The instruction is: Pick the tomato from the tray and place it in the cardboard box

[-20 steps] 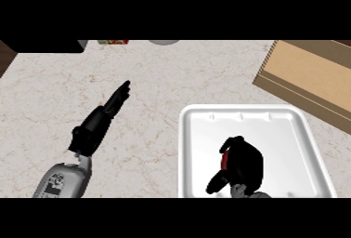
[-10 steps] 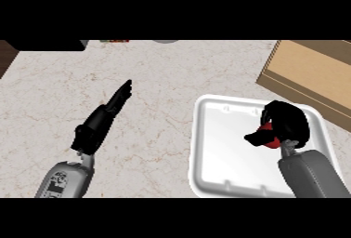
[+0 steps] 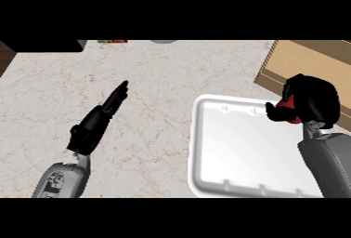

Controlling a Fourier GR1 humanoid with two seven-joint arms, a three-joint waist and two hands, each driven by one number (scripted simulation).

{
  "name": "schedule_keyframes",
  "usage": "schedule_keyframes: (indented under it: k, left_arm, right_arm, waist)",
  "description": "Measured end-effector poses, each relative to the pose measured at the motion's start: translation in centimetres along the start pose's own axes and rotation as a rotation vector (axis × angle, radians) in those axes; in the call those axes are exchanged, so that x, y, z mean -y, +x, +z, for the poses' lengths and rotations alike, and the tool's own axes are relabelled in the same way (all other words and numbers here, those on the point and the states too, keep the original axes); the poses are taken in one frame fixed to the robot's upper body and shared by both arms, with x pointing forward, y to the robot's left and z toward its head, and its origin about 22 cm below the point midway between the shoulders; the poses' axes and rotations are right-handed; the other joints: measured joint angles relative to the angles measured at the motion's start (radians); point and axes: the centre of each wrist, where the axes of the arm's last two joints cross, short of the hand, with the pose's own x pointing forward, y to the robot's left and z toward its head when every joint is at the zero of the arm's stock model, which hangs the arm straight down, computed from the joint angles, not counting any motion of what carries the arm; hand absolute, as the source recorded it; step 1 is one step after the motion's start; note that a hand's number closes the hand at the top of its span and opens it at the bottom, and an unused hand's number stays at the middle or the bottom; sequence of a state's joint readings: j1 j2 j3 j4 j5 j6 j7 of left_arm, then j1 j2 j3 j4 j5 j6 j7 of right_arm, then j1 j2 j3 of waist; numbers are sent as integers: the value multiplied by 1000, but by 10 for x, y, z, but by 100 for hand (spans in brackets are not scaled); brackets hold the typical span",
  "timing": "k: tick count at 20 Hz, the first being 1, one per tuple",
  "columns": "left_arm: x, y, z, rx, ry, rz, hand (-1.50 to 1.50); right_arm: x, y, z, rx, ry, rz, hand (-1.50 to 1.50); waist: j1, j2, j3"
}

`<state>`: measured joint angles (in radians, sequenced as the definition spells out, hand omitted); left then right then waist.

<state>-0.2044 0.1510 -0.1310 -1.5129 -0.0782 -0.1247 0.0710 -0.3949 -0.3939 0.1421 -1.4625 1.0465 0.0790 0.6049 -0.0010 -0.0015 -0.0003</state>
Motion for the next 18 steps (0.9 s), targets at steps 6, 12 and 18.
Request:
schedule_keyframes:
  k: [6,12,18]
  left_arm:
    - [-1,-1,4,0,7,2,0]
    - [2,4,4,0,4,4,0]
    - [4,2,2,5,3,7,0]
  right_arm:
    - [65,18,25,66,-87,-74,150]
    - [113,23,54,48,-219,-177,150]
    - [144,16,53,-26,-285,-243,150]
  waist:
    - [-5,-2,0]
    - [-4,-3,0]
    - [0,0,0]
